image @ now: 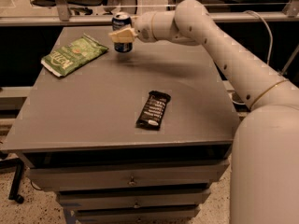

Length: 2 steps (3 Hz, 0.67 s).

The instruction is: Move pepsi can near green jalapeno chip bag

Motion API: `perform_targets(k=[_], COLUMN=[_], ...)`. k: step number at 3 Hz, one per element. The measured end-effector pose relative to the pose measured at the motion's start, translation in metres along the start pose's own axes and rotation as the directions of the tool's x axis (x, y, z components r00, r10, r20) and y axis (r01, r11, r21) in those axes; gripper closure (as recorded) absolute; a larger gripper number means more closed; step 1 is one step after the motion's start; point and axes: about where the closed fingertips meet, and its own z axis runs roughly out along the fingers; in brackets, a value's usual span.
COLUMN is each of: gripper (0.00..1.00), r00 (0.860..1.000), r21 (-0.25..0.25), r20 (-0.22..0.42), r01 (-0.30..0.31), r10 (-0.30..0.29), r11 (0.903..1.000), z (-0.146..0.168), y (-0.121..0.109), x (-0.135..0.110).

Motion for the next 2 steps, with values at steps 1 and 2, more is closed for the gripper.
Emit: perform_targets(k=[1,2], gripper=[1.00,1.00], r00=[1.000,0.998], r21=[-0.045,-0.067], r20=[-0.005,-0.024], r01=[0.030,0.062], r10=[-0.030,-0.063], r11=[0.9985,0.9958], z=[0.028,0.046], y=[0.018,0.027], x=[-0.002,0.004])
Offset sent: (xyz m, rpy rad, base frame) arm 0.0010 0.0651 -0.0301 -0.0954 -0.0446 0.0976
